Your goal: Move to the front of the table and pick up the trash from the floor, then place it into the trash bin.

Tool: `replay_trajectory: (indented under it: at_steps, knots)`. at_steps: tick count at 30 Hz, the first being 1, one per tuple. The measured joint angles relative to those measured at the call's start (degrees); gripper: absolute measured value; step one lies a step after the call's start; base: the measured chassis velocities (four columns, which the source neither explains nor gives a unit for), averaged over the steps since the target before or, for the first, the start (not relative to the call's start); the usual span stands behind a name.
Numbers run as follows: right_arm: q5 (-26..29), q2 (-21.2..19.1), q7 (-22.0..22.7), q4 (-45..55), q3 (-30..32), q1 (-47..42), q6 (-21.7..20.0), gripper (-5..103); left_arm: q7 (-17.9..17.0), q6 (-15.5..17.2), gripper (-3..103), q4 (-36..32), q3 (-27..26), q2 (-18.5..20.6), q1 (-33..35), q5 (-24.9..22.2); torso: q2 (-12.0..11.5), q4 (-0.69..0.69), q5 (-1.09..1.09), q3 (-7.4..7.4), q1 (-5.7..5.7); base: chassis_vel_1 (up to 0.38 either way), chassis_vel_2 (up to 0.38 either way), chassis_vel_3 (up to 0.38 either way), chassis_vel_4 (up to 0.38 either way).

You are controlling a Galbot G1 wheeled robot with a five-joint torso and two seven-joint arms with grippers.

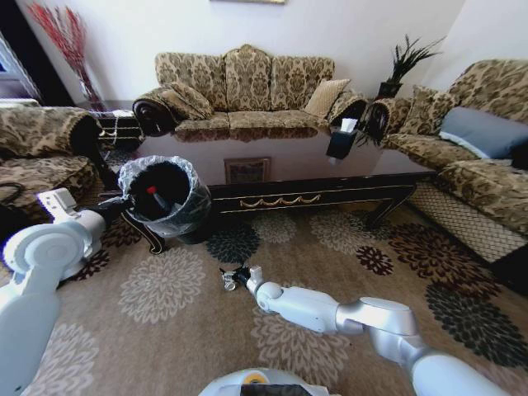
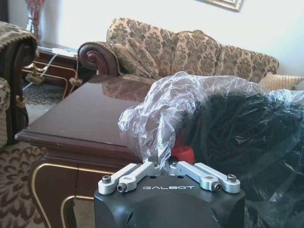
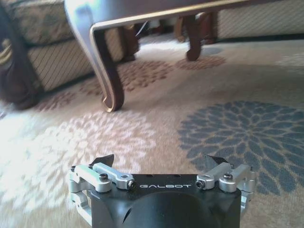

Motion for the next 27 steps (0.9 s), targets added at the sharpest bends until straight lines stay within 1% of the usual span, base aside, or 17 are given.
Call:
replay_trajectory:
  at_steps: [2, 4, 7, 8, 9, 10, 12, 13, 16, 17, 18, 19, 20, 21, 22, 24, 27]
  knots:
    - [-2.18, 0.43, -4.28, -3.06, -0.27, 1.11, -1.00, 100, 0.00, 0.13, 2, -0.55, -0.51, -0.04, 0.38, -0.34, 0.00, 0.00, 0.00, 0.03, 0.02, 0.000, 0.000, 0.000, 0.000]
    - [-2.85, 0.71, -5.44, -4.13, -0.43, 1.44, -1.05, 100, -0.01, 0.18, 2, -0.76, -0.68, -0.04, 0.50, -0.45, -0.01, 0.00, 0.00, 0.03, 0.03, 0.000, 0.000, 0.000, 0.000]
    - [-6.48, 2.23, -13.99, -11.22, -1.67, 3.26, -0.59, 100, -1.20, 0.85, 2, -2.26, -1.88, 0.24, 1.59, -0.91, 0.00, 0.05, 0.01, 0.03, 0.02, 0.000, 0.000, 0.000, 0.000]
    - [-6.48, 2.23, -13.99, -11.22, -1.67, 3.26, -0.59, 100, -1.20, 0.85, 2, -2.26, -1.88, 0.24, 1.59, -0.91, 0.00, 0.05, 0.01, 0.03, 0.02, 0.000, 0.000, 0.000, 0.000]
    - [-6.90, 2.45, -16.26, -13.04, -1.89, 3.57, -0.23, 100, -2.01, 0.92, 2, -2.54, -2.15, 0.40, 1.93, -0.91, 0.00, 0.04, 0.01, 0.03, 0.02, 0.000, 0.000, 0.000, 0.000]
    - [-7.46, 2.84, -19.89, -15.80, -2.20, 4.07, 0.19, 100, -3.61, 0.94, 2, -2.90, -2.74, 0.49, 2.93, -0.71, 0.00, 0.03, 0.01, 0.02, 0.02, 0.000, 0.000, 0.000, 0.000]
    - [-8.31, 3.56, -24.46, -19.18, -2.54, 4.61, 0.89, 100, -5.12, 0.94, 2, -3.36, -4.07, 0.01, 5.34, -0.30, 0.00, 0.00, 0.02, 0.03, 0.02, 0.000, 0.000, 0.000, 0.000]
    - [-8.31, 3.56, -24.46, -19.18, -2.54, 4.61, 0.89, 100, -5.12, 0.94, 2, -3.36, -4.07, 0.01, 5.34, -0.30, 0.00, 0.00, 0.02, 0.03, 0.02, 0.000, 0.000, 0.000, 0.000]
    - [-9.98, 5.70, -32.20, -25.65, -2.69, 5.12, 2.26, 100, -6.52, 0.98, 2, -3.92, -8.02, -3.39, 12.61, 1.31, -0.01, 0.01, 0.00, 0.03, 0.02, 0.000, 0.000, 0.000, 0.000]
    - [-10.28, 6.27, -33.27, -26.98, -2.68, 5.11, 2.64, 100, -6.60, 1.01, 2, -3.93, -8.87, -4.49, 14.26, 1.97, 0.00, 0.04, 0.00, 0.03, 0.02, 0.000, 0.000, 0.000, 0.000]
    - [-10.28, 6.27, -33.27, -26.98, -2.68, 5.11, 2.64, 100, -6.60, 1.01, 2, -3.93, -8.87, -4.49, 14.26, 1.97, 0.00, 0.04, 0.00, 0.03, 0.02, 0.000, 0.000, 0.000, 0.000]
    - [-10.71, 7.64, -35.34, -29.92, -2.48, 4.98, 3.55, 100, -6.65, 1.02, 2, -3.93, -10.17, -6.52, 16.95, 3.19, 0.00, 0.06, -0.01, 0.02, 0.02, 0.000, 0.000, 0.000, 0.000]
    - [-10.71, 7.64, -35.34, -29.92, -2.48, 4.98, 3.55, 100, -6.65, 1.02, 2, -3.93, -10.17, -6.52, 16.95, 3.19, 0.00, 0.06, -0.01, 0.02, 0.02, 0.000, 0.000, 0.000, 0.000]
    - [-11.13, 9.23, -37.15, -32.74, -2.03, 4.68, 4.42, 100, -6.50, 1.03, 2, -3.73, -11.24, -8.60, 19.39, 4.09, 0.00, 0.06, -0.01, 0.02, 0.02, 0.000, 0.000, 0.000, 0.000]
    - [-11.37, 12.20, -39.55, -37.34, -1.07, 4.21, 5.89, 100, -5.95, 1.03, 2, -3.01, -11.98, -10.97, 21.16, 4.73, 0.00, 0.04, -0.02, 0.03, 0.02, 0.000, 0.000, 0.000, 0.000]
    - [-11.54, 13.28, -40.08, -38.60, -0.78, 4.12, 6.24, 100, -5.82, 1.01, 2, -2.88, -12.00, -11.23, 21.10, 4.79, 0.00, 0.02, -0.02, 0.02, 0.02, 0.000, 0.000, 0.000, 0.000]
    - [-14.72, 16.09, -40.68, -42.44, 0.49, 3.95, 6.70, 100, -5.64, 0.95, 2, -2.44, -12.58, -10.67, 19.02, 4.72, 0.00, 0.01, -0.01, 0.02, 0.03, 0.000, 0.000, 0.000, 0.000]
